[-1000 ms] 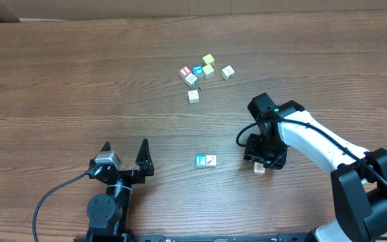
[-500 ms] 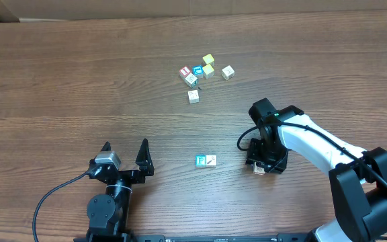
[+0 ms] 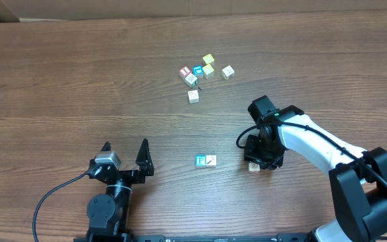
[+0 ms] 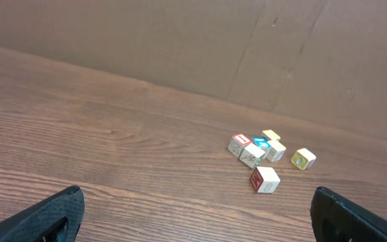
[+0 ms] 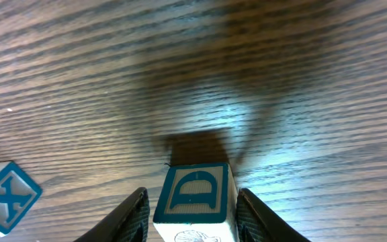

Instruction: Flip 3 blocks

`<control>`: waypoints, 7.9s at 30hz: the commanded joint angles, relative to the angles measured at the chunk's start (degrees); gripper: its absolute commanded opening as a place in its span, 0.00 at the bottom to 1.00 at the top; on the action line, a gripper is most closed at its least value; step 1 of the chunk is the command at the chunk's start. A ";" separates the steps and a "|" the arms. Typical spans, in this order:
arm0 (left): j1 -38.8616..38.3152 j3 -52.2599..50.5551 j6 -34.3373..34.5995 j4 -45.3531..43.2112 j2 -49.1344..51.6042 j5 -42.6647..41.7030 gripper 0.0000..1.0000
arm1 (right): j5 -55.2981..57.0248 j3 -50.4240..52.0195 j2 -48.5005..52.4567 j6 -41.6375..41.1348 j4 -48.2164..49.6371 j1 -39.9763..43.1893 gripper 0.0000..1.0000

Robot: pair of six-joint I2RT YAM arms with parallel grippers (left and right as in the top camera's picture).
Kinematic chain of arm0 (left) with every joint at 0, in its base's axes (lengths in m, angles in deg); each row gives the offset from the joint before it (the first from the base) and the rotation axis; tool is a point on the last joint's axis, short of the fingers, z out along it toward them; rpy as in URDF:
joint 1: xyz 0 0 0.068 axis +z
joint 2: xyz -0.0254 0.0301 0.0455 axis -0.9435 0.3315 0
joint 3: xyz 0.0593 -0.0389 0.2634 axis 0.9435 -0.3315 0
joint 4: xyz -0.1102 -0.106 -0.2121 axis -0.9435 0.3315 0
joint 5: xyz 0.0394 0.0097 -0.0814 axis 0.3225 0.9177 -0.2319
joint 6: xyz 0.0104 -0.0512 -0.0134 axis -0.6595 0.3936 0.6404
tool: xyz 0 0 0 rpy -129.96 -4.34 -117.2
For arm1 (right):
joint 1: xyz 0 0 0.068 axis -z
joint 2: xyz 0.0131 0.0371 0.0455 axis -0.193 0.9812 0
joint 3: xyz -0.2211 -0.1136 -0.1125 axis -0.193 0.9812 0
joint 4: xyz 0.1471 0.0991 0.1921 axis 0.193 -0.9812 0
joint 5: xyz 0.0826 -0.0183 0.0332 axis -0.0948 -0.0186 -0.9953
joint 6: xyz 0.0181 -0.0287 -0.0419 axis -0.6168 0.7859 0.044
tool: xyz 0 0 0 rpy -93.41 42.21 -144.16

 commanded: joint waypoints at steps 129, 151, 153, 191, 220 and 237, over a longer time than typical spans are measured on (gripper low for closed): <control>0.26 -0.20 -0.87 -0.11 -0.61 -0.44 1.00 | -2.12 -2.84 -0.79 -4.00 -0.50 -5.88 0.04; 0.26 -0.20 -0.87 -0.11 -0.61 -0.44 1.00 | -2.36 0.92 -0.79 -10.60 9.44 -9.22 0.04; 0.26 -0.20 -0.90 -0.11 -0.61 -0.44 1.00 | -2.36 0.92 -0.79 -11.91 9.68 -9.22 0.04; 0.26 -0.20 -0.90 -0.11 -0.61 -0.44 1.00 | -5.31 0.90 -0.79 -18.51 12.70 -9.22 0.05; 0.26 -0.20 -0.87 -0.11 -0.61 -0.44 1.00 | -0.70 -9.01 -0.72 8.83 -7.50 -18.45 0.04; 0.26 -0.20 -0.90 -0.11 -0.61 -0.44 1.00 | 8.04 -2.86 -0.72 4.31 0.90 -23.15 0.04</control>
